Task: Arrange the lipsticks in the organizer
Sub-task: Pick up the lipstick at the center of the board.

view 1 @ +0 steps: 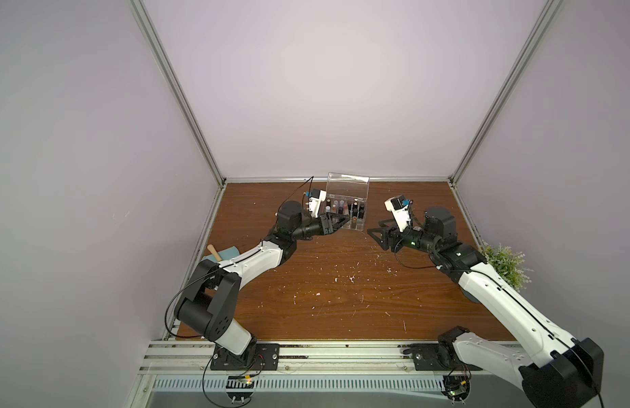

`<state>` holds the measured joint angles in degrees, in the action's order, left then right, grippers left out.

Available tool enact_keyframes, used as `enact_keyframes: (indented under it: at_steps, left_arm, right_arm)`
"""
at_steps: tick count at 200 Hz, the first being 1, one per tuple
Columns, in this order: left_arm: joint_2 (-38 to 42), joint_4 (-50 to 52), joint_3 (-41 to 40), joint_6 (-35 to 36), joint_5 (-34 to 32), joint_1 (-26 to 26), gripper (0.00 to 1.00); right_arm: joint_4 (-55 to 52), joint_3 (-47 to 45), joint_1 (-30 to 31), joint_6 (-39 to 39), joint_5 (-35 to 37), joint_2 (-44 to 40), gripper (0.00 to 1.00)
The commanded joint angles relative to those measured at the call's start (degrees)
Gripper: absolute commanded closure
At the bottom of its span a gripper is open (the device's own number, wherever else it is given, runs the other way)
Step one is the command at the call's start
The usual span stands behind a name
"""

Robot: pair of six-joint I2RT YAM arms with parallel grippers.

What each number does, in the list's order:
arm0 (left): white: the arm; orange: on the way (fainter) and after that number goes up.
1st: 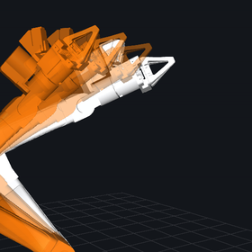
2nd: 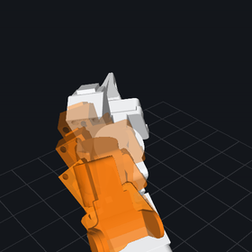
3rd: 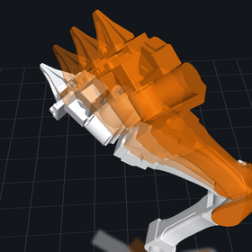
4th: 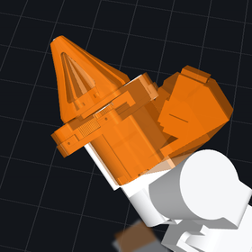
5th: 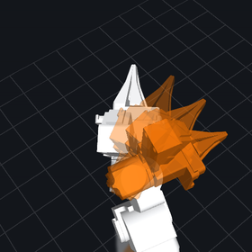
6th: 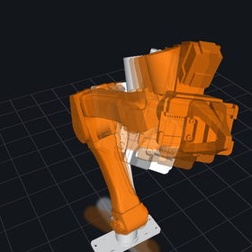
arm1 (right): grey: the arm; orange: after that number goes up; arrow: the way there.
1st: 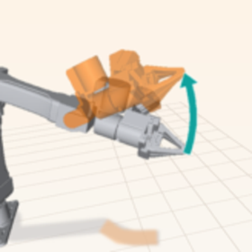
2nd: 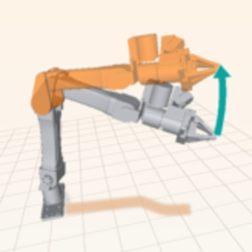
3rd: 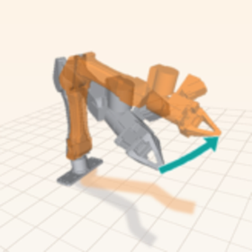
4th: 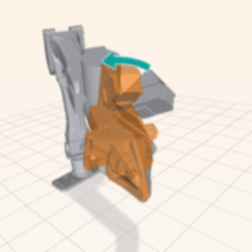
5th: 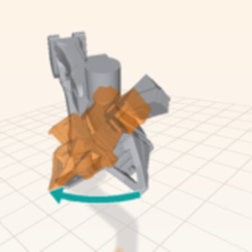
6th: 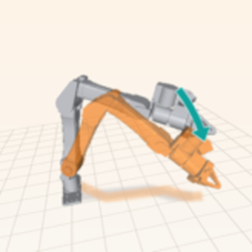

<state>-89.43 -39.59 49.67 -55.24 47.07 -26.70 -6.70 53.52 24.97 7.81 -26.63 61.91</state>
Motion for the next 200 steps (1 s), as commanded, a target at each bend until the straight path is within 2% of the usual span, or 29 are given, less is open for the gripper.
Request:
enact_keyframes:
  at_steps: [1,37,87,140,154,200]
  left_arm:
    - [1.1,-16.2,-3.4,-15.5,8.7,0.6,0.53]
    - [5.0,-16.3,-5.1,-19.4,10.6,0.6,0.53]
    - [8.2,-16.2,-5.2,-24.9,13.7,0.2,0.53]
    - [9.6,-16.2,-7.0,-26.7,15.6,0.0,0.53]
    - [9.4,-16.2,-7.1,-26.7,15.9,-0.3,0.53]
    - [9.8,-16.2,-7.1,-27.0,16.8,-0.6,0.53]
  right_arm:
    - [6.2,-0.3,-0.2,0.7,-8.6,-2.1,0.32]
    - [11.8,-2.0,-0.1,2.1,-15.8,-2.0,0.31]
    - [15.1,-1.2,1.0,2.7,-23.0,0.3,0.4]
    - [16.1,2.4,6.3,1.9,-21.9,4.1,0.48]
    - [15.2,3.7,7.9,1.2,-20.5,5.2,0.52]
    - [15.5,5.2,9.3,1.0,-18.5,7.6,0.59]
